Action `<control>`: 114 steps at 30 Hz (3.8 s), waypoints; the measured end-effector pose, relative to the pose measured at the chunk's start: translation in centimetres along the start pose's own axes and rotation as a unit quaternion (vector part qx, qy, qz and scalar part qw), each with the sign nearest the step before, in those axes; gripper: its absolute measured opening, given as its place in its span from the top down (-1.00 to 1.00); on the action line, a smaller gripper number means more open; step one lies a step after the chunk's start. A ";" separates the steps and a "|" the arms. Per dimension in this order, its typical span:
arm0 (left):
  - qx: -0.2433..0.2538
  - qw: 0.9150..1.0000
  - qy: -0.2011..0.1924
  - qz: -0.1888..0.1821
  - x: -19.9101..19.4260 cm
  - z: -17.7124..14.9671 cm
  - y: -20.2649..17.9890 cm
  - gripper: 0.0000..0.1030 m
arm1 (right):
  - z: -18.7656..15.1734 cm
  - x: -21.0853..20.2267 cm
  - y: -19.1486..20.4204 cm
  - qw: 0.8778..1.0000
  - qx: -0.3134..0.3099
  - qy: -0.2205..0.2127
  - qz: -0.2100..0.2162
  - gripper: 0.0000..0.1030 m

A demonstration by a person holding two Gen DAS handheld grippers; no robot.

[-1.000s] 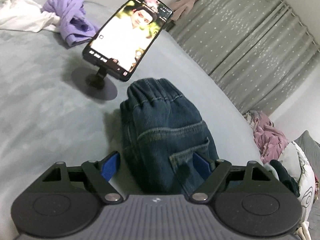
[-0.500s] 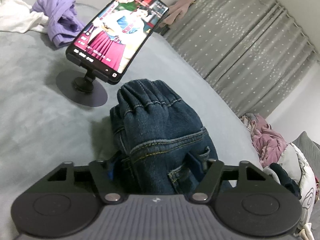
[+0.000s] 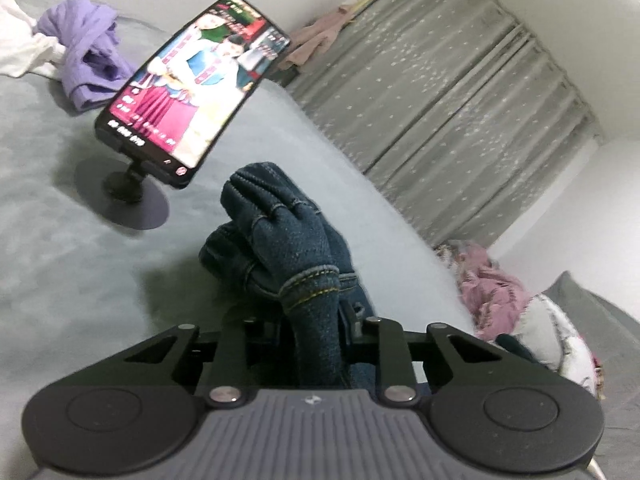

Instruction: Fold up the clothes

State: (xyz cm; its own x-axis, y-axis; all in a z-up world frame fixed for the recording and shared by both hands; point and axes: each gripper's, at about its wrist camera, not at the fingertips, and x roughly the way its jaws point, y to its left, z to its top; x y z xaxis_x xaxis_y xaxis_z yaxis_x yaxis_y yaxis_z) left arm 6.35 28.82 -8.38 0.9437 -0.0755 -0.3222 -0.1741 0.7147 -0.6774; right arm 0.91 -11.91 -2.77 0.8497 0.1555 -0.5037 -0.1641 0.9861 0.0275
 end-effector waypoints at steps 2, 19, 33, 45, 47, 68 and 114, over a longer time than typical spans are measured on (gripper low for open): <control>0.002 1.000 -0.003 -0.014 -0.2 0.1 -0.3 0.54 | 0.0 0.0 0.0 1.000 0.001 -0.001 -0.001 -0.99; 0.120 0.978 -0.019 -0.171 -4.0 -1.6 -9.3 0.59 | 0.9 0.4 -1.9 0.998 0.057 0.009 0.036 -0.99; 0.338 0.901 0.049 -0.269 -5.5 -10.5 -17.7 0.59 | -0.5 1.6 -6.5 0.974 0.207 0.040 0.079 -0.99; 0.570 0.767 0.173 -0.240 -1.9 -20.6 -19.9 0.32 | -1.5 1.1 -13.0 0.928 0.364 0.023 0.075 -1.00; 0.586 0.756 0.161 -0.241 -2.7 -21.5 -20.1 0.23 | -1.6 1.1 -13.3 0.924 0.375 0.024 0.078 -1.00; 0.404 0.859 0.184 -0.256 -2.7 -11.7 -18.3 -0.01 | 5.5 9.4 -12.5 0.933 0.327 0.056 0.138 0.48; 0.319 0.866 0.267 -0.279 1.1 -8.8 -16.6 -0.04 | 4.2 6.2 -2.3 0.972 -0.132 0.041 0.192 0.71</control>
State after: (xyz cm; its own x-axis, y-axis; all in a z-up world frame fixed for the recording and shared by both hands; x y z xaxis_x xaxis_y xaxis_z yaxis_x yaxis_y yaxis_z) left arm 7.84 10.74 -3.32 0.5367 -0.7212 -0.4379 0.6183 0.6893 -0.3775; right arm 8.72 -12.96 -2.32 0.6600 0.4924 -0.5674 -0.5931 0.8051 0.0088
